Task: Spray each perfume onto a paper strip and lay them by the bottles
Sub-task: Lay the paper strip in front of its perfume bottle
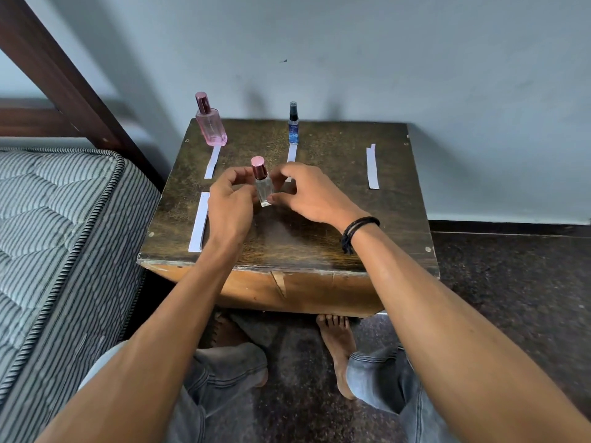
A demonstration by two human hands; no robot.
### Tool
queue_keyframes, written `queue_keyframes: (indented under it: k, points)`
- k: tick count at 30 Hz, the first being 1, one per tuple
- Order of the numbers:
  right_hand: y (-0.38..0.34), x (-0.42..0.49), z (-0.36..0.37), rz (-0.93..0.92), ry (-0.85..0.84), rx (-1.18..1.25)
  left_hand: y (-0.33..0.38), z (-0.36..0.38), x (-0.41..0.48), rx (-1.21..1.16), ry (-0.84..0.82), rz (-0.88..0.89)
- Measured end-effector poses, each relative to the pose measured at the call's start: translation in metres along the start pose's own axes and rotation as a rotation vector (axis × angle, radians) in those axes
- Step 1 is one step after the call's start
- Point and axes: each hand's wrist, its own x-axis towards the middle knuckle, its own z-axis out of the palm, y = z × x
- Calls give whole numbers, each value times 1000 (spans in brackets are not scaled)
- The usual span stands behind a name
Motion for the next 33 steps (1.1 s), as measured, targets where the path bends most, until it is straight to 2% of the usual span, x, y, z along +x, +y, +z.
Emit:
queue_keyframes:
  k: [7,15,22,33]
  points:
    - [9,-3,-27,60,122,89,14,26,2,-46,-43,90]
    - [41,-10,-70,176,329,96,17,97,15,-40,-56,190]
    - [72,-15,-92,249,493,37,18,145,22,-142,-144,94]
    - [103,-15,-93,336,659,-17,11,174,30,-43,-320,109]
